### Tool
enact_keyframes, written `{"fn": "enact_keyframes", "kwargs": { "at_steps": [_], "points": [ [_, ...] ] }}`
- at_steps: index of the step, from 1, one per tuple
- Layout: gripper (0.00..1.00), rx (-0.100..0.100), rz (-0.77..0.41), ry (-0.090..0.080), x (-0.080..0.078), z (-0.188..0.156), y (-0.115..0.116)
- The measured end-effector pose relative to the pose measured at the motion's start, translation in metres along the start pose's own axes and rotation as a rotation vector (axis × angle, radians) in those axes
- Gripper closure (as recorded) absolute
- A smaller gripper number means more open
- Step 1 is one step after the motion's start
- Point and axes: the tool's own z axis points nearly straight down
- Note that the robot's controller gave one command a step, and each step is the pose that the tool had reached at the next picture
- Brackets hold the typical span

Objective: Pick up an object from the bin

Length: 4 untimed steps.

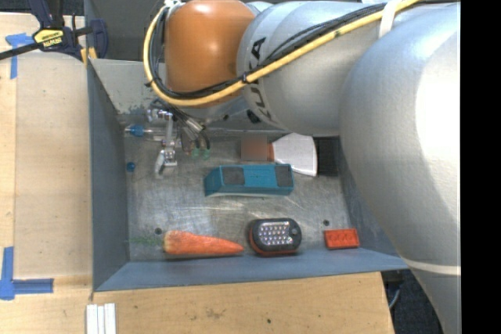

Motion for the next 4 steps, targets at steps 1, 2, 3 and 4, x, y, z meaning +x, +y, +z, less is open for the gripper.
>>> {"fn": "enact_keyframes", "kwargs": {
  "at_steps": [1,2,3,4],
  "points": [
    [0.00,0.004,0.012,0.012,-0.013,0.050,-0.016],
    [0.00,0.001,0.052,-0.002,-0.028,0.062,-0.009],
    [1.00,0.005,0.064,0.014,-0.021,0.065,-0.011],
    [1.00,0.005,0.065,0.014,-0.021,0.065,-0.011]
  ]
}}
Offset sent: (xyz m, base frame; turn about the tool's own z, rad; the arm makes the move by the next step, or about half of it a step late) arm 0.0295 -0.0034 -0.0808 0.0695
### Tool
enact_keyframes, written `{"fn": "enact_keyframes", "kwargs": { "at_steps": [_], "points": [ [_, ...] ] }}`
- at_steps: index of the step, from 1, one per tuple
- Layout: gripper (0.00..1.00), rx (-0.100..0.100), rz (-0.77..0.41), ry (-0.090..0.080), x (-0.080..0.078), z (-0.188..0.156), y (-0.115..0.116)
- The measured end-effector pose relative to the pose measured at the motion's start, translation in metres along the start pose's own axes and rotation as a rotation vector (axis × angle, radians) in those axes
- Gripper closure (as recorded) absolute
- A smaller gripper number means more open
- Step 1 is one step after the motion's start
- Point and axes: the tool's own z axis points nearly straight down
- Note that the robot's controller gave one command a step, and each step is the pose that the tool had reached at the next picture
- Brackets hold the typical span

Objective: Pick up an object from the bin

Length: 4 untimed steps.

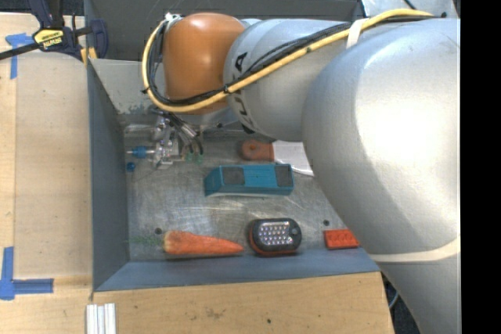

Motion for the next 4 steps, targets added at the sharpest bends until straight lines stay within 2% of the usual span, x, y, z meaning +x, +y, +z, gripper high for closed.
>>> {"fn": "enact_keyframes", "kwargs": {
  "at_steps": [1,2,3,4],
  "points": [
    [1.00,0.002,0.006,0.006,0.007,-0.049,-0.003],
    [1.00,-0.003,0.008,-0.008,0.001,-0.091,-0.003],
    [1.00,-0.001,0.002,-0.004,0.006,-0.087,-0.006],
    [1.00,0.000,-0.012,-0.003,0.000,-0.167,-0.012]
  ]
}}
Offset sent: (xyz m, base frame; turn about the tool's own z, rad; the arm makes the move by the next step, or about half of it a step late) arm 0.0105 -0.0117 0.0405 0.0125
